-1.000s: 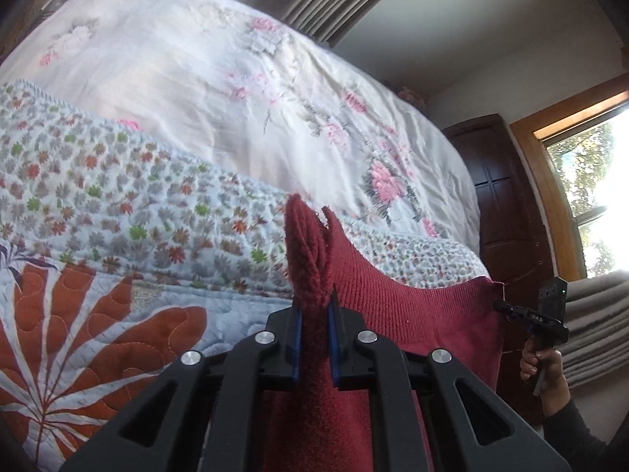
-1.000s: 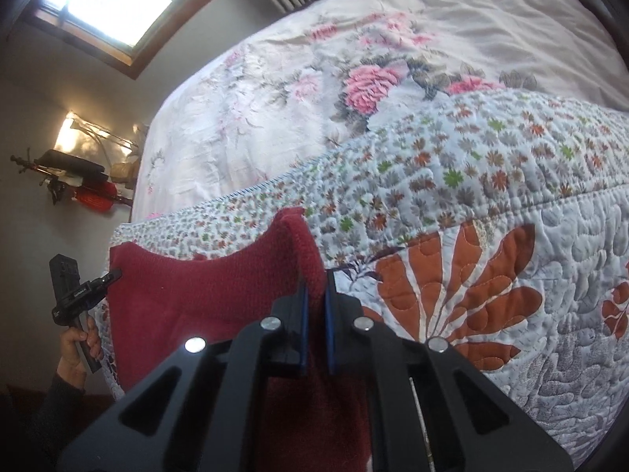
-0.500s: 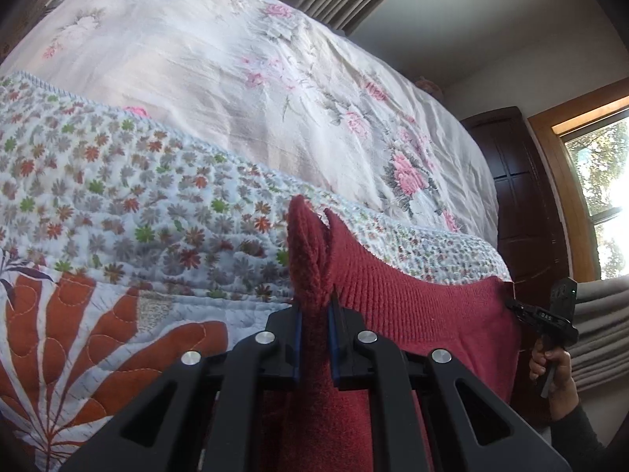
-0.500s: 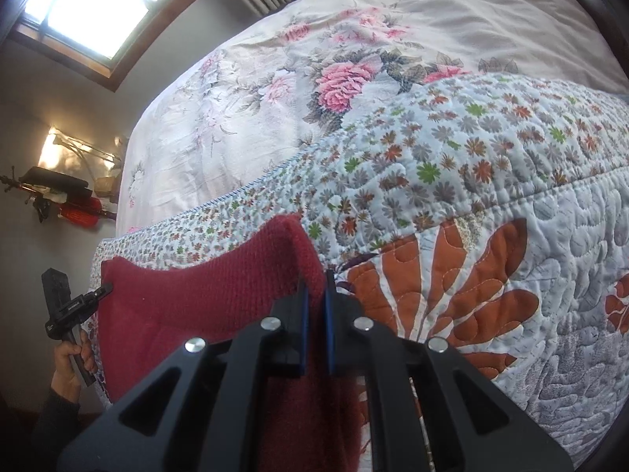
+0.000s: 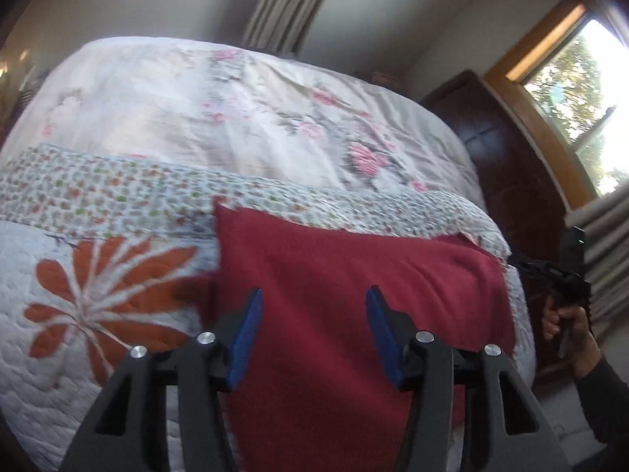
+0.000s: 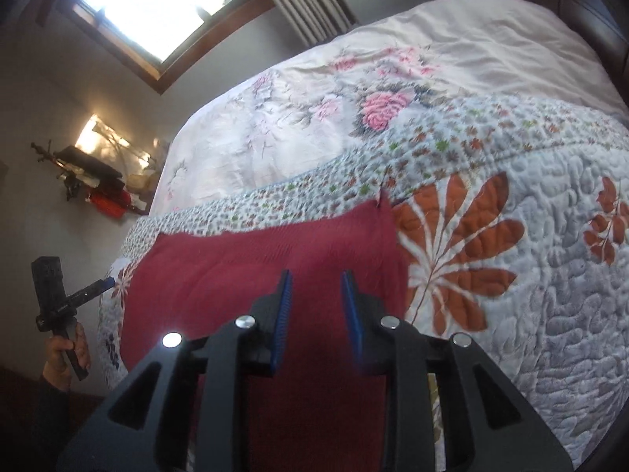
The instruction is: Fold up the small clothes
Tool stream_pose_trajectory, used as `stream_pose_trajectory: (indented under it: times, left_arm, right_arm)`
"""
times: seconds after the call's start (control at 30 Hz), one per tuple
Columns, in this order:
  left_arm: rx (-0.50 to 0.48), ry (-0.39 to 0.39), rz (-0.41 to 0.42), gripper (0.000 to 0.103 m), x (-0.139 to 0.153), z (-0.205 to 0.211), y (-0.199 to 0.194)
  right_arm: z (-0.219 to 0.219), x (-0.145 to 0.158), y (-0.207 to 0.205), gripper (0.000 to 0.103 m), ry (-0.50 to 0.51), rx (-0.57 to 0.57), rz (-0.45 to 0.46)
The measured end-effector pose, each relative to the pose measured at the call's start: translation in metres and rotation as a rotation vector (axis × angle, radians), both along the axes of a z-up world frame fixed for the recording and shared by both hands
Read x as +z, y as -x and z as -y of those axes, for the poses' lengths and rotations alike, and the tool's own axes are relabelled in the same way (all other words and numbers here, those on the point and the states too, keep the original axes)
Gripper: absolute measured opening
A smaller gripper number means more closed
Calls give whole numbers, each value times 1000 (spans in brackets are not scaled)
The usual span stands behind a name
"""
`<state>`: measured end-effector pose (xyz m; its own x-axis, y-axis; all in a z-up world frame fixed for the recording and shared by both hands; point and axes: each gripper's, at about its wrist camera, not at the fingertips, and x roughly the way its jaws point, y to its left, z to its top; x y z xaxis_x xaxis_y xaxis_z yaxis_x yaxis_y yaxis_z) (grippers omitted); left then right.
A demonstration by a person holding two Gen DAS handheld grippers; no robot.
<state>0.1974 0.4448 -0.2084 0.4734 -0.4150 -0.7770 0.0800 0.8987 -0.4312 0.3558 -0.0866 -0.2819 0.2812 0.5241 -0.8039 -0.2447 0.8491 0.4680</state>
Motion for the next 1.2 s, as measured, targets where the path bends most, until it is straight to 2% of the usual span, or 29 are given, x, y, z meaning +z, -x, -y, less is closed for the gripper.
stream_pose_trajectory:
  times: [0.07, 0.1, 0.13, 0.17, 0.2, 0.27, 0.37, 0.47, 0.53, 0.63, 0.7, 0.77, 0.83, 0.9, 0.97, 1.0, 1.07, 1.1, 1.17, 1.2]
  left_arm:
    - [-3, -43, -56, 54, -23, 12, 4]
    - [7, -69, -90, 51, -37, 11, 5]
    - [15, -91, -115, 48, -50, 10, 4]
    - [25, -98, -129, 40, -61, 6, 6]
    - [33, -90, -125, 36, -63, 2, 9]
    - [65, -68, -121, 36, -54, -2, 13]
    - [80, -66, -52, 38, -26, 1, 29]
    - [83, 21, 17, 45, -8, 10, 54]
    - [101, -7, -3, 46, -21, 16, 63]
    - [136, -49, -82, 44, -58, 9, 65]
    - [157, -33, -84, 34, -61, 0, 69]
    - [180, -3, -59, 35, -45, -3, 75]
    - [159, 25, 23, 39, -19, 1, 87]
    - [139, 54, 70, 47, -4, 9, 99]
    - [123, 60, 41, 48, -12, 19, 104]
    - [121, 34, -7, 48, -26, 23, 104]
    - [135, 12, -95, 45, -57, 24, 105]
    - [136, 9, -118, 39, -67, 22, 107]
    - [145, 34, -125, 36, -67, 17, 112]
    - [152, 68, -114, 38, -59, 12, 114]
  right_arm:
    - [-5, -21, 6, 26, 20, 4, -41]
    - [-4, -29, 7, 22, 32, -7, -51]
    - [-2, -37, 8, 17, 40, -22, -49]
    - [3, -39, 8, 15, 28, -37, -51]
    - [8, -39, 9, 15, 13, -56, -62]
    - [12, -29, 18, 19, 12, -57, -53]
    - [13, -6, 45, 21, -21, -26, -3]
    - [4, 0, 71, 23, -32, 23, 12]
    - [4, -18, 83, 23, -33, 20, -38]
    - [15, -55, 100, 2, 39, 11, -87]
    - [30, -61, 108, 1, 9, -31, -110]
    - [33, -46, 118, 9, 10, -24, -87]
    - [34, -27, 130, 13, -27, -9, -43]
    - [31, -18, 142, 19, -55, 23, -16]
    - [28, -28, 147, 21, -54, 42, -38]
    - [27, -38, 146, 21, -38, 43, -69]
    - [29, -63, 148, 6, 18, 36, -113]
    - [33, -69, 151, 2, 23, 28, -118]
    - [43, -67, 154, 0, 10, -7, -125]
    - [46, -58, 158, 0, 27, -17, -106]
